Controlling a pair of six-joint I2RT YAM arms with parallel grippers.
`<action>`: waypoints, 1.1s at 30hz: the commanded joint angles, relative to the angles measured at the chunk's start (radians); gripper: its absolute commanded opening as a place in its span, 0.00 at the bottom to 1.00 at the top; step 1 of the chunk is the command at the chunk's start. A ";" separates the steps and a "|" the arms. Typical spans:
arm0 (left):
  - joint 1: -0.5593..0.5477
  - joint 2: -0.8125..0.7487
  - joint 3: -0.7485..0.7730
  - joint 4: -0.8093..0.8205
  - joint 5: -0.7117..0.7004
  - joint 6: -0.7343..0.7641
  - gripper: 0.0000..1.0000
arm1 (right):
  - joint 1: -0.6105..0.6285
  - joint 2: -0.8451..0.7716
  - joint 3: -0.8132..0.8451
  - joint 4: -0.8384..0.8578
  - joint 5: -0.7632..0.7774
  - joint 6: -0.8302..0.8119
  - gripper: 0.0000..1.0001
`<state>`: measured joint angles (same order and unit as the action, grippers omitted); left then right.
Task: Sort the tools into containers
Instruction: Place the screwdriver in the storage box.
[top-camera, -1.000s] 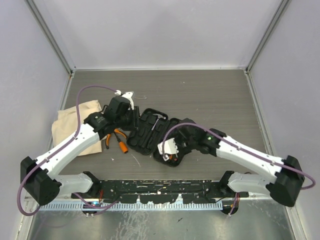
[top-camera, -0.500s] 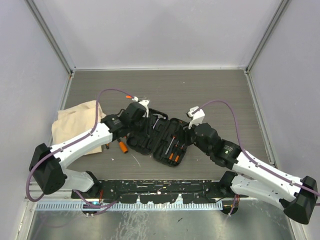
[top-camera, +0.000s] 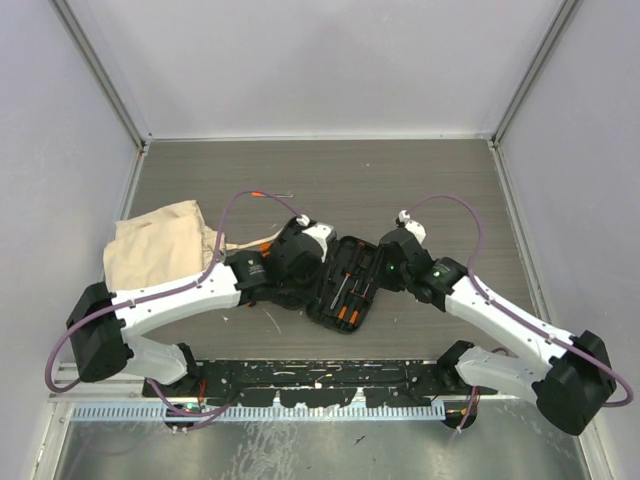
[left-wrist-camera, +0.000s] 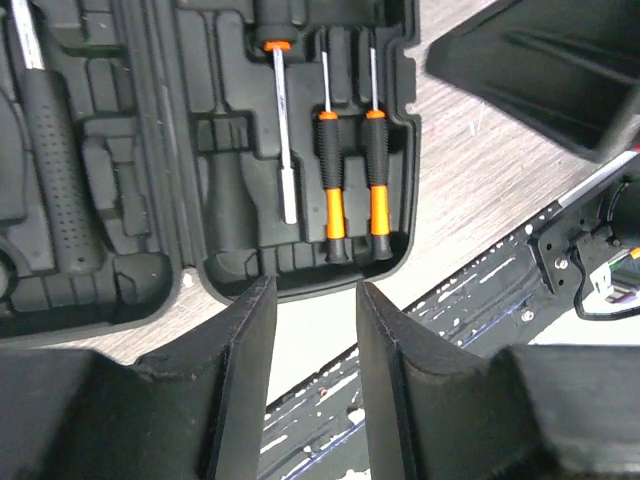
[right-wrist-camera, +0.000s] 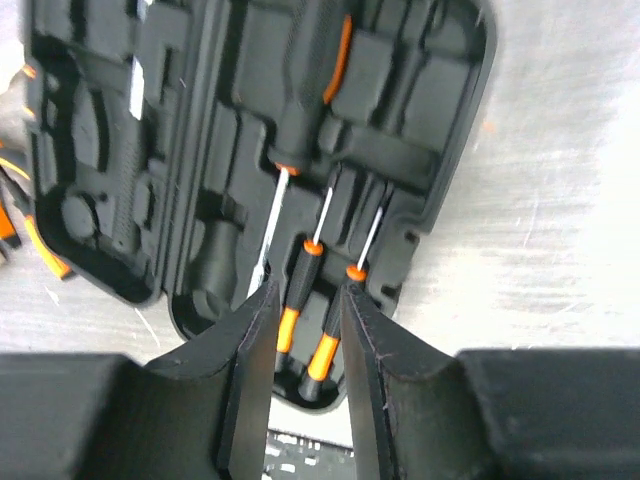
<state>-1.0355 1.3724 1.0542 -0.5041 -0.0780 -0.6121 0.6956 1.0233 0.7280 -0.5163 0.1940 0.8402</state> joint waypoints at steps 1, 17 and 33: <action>-0.076 -0.007 -0.027 0.086 -0.109 -0.053 0.39 | -0.013 0.054 -0.007 -0.053 -0.159 0.107 0.36; -0.167 0.103 -0.012 0.173 -0.137 -0.038 0.37 | -0.012 0.227 -0.012 -0.034 -0.194 0.121 0.34; -0.182 0.158 0.003 0.201 -0.145 -0.034 0.34 | -0.020 0.305 -0.040 0.037 -0.132 0.136 0.26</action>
<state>-1.2064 1.5238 1.0130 -0.3603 -0.1890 -0.6609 0.6830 1.3205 0.6971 -0.5205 0.0029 0.9581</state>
